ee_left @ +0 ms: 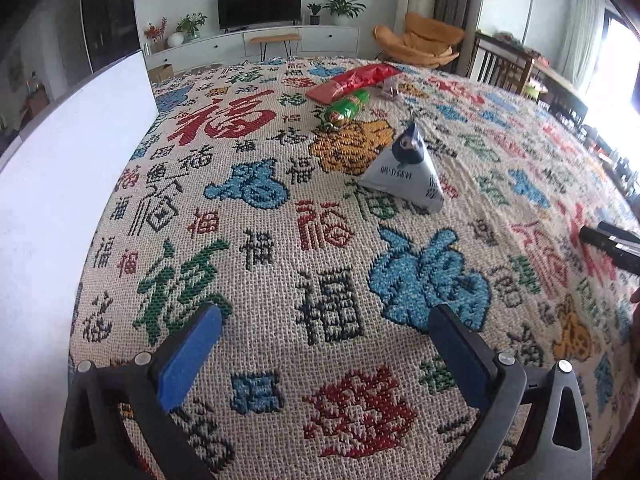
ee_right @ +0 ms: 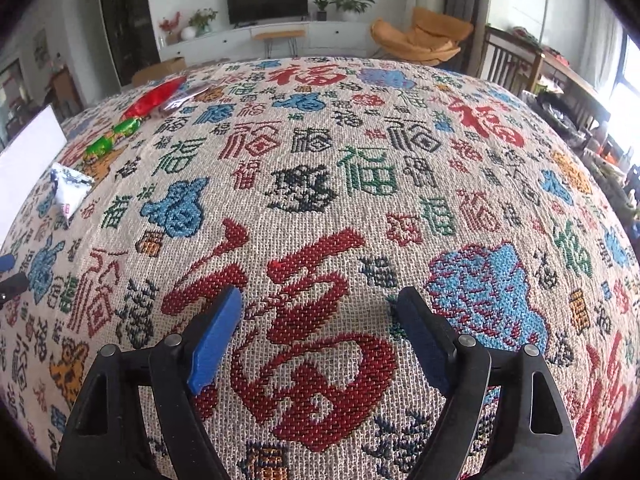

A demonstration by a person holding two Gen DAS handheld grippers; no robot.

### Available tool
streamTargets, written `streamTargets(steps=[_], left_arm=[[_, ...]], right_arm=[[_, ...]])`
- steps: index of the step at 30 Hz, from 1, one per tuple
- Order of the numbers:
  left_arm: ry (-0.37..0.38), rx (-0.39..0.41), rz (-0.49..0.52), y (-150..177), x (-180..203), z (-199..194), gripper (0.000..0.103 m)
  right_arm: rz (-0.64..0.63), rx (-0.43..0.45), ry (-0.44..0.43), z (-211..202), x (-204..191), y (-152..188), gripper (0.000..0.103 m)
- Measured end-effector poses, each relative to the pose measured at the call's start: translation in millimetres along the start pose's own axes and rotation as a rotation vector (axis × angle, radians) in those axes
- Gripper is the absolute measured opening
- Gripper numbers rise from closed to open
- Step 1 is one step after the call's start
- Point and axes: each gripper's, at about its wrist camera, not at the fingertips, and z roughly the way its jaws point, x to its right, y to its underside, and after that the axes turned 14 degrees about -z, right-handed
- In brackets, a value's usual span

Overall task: Organize snacks
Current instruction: 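Bring both tools back over the snack pile and hold them still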

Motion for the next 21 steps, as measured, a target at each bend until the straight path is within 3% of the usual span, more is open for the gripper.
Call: streamTargets(steps=[21], left_arm=[[-0.019,0.0,0.014,0.9,-0.5,0.4,0.103]], right_arm=[[0.005,-0.004,0.007,-1.0,0.9,1.3,0.085]])
